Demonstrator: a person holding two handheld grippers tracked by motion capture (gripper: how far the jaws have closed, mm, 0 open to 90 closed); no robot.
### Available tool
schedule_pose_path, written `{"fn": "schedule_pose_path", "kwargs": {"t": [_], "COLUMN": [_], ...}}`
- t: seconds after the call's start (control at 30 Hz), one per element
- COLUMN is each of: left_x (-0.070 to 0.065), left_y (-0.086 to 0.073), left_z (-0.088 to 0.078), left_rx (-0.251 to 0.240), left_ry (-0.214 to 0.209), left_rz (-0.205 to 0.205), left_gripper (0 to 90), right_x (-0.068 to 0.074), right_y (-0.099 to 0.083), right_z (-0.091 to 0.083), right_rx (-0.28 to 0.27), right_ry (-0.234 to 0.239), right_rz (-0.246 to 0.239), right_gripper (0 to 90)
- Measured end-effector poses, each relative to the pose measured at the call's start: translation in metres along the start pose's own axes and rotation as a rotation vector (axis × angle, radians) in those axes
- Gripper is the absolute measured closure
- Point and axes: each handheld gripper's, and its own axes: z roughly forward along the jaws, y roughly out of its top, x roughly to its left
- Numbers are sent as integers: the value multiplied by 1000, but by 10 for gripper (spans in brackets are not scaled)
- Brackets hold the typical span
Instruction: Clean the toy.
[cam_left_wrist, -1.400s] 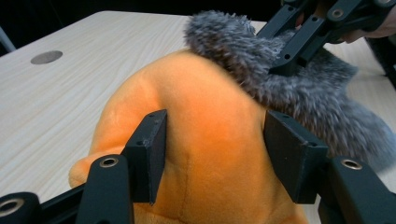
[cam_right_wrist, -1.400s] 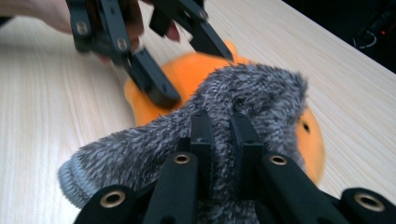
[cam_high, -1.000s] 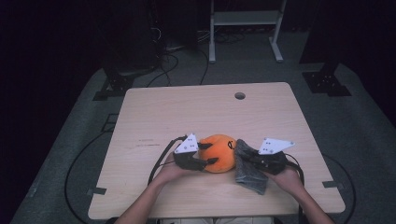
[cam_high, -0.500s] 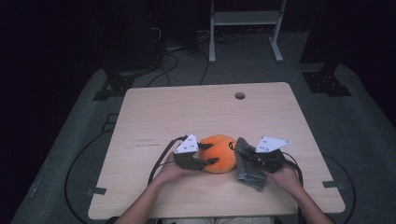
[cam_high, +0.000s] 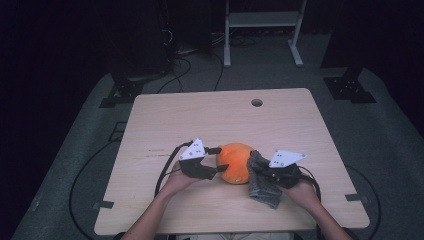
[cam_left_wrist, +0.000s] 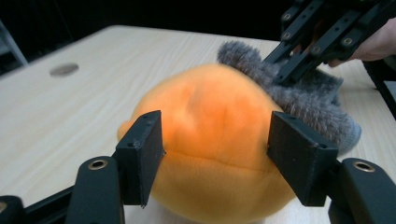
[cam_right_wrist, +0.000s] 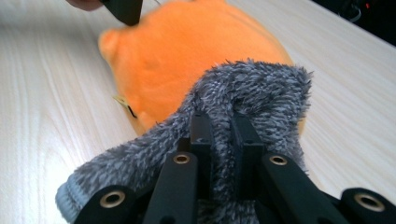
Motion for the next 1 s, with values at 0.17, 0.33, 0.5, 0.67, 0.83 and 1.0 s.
{"fn": "schedule_pose_path", "kwargs": {"t": [0.17,0.33,0.5,0.67,0.83,1.0], "left_x": [-3,-4,0,0,-1,3], "left_y": [0,-1,-3,-3,-2,-5], "left_z": [7,12,11,11,15,13], "left_rx": [15,33,26,21,19,27], "left_ry": [19,22,15,7,1,4], "left_rz": [22,29,3,-5,-5,-30], "left_gripper": [428,448,449,467,485,496], "right_x": [6,24,20,18,35,42], "right_y": [2,21,11,-3,15,20], "right_z": [-4,4,5,-1,1,11], "right_rx": [8,-46,1,38,-35,0], "right_ry": [-18,34,-1,-30,42,26], "right_rz": [-26,-89,-110,-111,-147,-178], "right_gripper": [811,811,813,813,811,812]}}
